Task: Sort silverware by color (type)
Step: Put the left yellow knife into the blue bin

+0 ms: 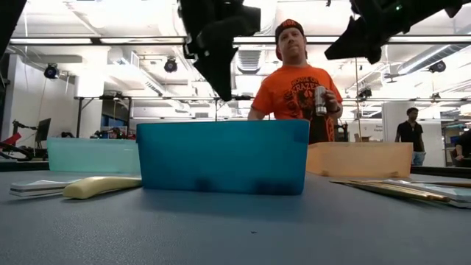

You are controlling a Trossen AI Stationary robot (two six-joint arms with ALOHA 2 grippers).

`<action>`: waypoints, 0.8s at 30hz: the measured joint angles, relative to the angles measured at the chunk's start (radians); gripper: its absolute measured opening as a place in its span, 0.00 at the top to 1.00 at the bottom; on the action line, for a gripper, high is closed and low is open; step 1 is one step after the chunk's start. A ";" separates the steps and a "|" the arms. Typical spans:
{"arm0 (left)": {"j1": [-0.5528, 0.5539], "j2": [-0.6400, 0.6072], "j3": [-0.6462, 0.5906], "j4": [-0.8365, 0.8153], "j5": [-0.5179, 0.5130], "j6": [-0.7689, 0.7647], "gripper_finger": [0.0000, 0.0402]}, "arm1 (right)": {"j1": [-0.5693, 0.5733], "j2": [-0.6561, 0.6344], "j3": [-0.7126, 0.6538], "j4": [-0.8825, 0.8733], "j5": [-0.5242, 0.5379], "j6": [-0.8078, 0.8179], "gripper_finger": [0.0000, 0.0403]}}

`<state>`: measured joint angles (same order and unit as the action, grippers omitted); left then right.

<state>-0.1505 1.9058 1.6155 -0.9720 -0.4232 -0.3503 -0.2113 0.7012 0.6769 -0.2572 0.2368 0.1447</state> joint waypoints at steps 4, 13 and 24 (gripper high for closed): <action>0.010 -0.079 -0.119 0.072 -0.037 0.088 0.98 | 0.027 0.057 0.000 -0.019 -0.006 0.033 0.82; 0.061 -0.412 -0.517 0.482 -0.031 0.420 1.00 | 0.087 0.232 0.003 0.026 -0.005 0.146 0.82; 0.158 -0.725 -0.822 1.214 0.249 0.998 1.00 | 0.093 0.487 0.183 0.031 -0.002 0.151 0.82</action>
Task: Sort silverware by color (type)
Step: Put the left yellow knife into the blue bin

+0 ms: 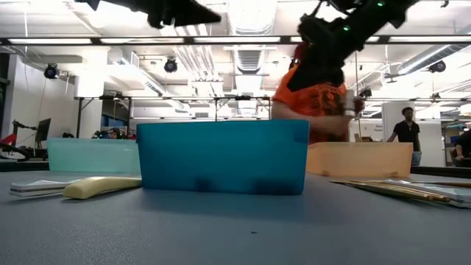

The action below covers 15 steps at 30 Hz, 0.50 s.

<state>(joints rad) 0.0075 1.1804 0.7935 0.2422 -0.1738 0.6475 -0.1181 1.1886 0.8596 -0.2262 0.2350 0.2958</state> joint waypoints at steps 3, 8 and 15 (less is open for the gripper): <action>0.035 -0.058 -0.049 0.096 0.001 0.022 1.00 | 0.000 0.052 0.072 -0.070 0.000 0.004 0.82; 0.081 -0.136 -0.129 0.151 0.001 -0.070 1.00 | 0.001 0.148 0.183 -0.147 0.000 0.033 0.82; 0.093 -0.217 -0.262 0.178 0.004 -0.033 1.00 | 0.005 0.315 0.342 -0.266 0.000 0.096 0.82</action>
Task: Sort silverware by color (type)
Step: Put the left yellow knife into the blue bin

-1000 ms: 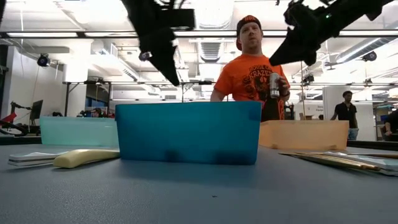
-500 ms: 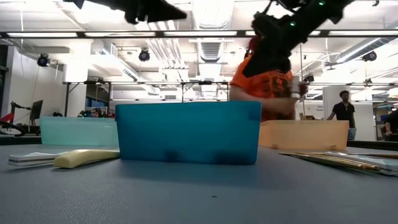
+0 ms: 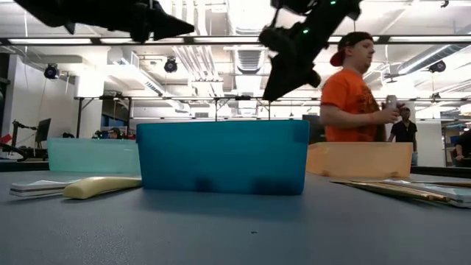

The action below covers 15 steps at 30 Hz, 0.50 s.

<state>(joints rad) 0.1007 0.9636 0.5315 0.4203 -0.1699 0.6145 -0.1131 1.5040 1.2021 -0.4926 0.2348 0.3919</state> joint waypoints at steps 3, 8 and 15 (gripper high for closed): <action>0.000 -0.046 -0.037 0.006 0.000 0.004 1.00 | 0.005 0.075 0.064 -0.042 0.000 0.024 0.82; 0.011 -0.126 -0.102 0.001 -0.003 0.052 1.00 | 0.026 0.192 0.166 -0.121 -0.001 0.073 0.82; 0.032 -0.249 -0.145 0.005 -0.004 0.047 1.00 | 0.069 0.308 0.259 -0.176 -0.003 0.134 0.82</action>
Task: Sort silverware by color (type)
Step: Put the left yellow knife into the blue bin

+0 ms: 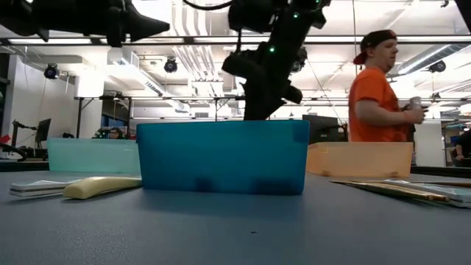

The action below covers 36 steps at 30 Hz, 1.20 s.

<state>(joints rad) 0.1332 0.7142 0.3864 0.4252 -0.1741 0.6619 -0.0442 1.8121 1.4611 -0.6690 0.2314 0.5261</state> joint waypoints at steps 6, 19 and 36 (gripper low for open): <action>0.000 -0.045 -0.018 -0.004 0.000 -0.008 1.00 | 0.026 0.052 0.023 0.000 0.000 0.057 0.82; 0.000 -0.057 -0.009 -0.003 0.000 -0.027 1.00 | 0.031 0.110 0.012 0.083 -0.001 0.095 0.88; 0.000 -0.053 -0.009 -0.002 0.000 -0.025 1.00 | 0.031 0.202 0.026 0.159 0.005 -0.002 0.98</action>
<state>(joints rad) 0.1329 0.6613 0.3779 0.4230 -0.1745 0.6370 -0.0132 2.0141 1.4869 -0.5098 0.2359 0.5241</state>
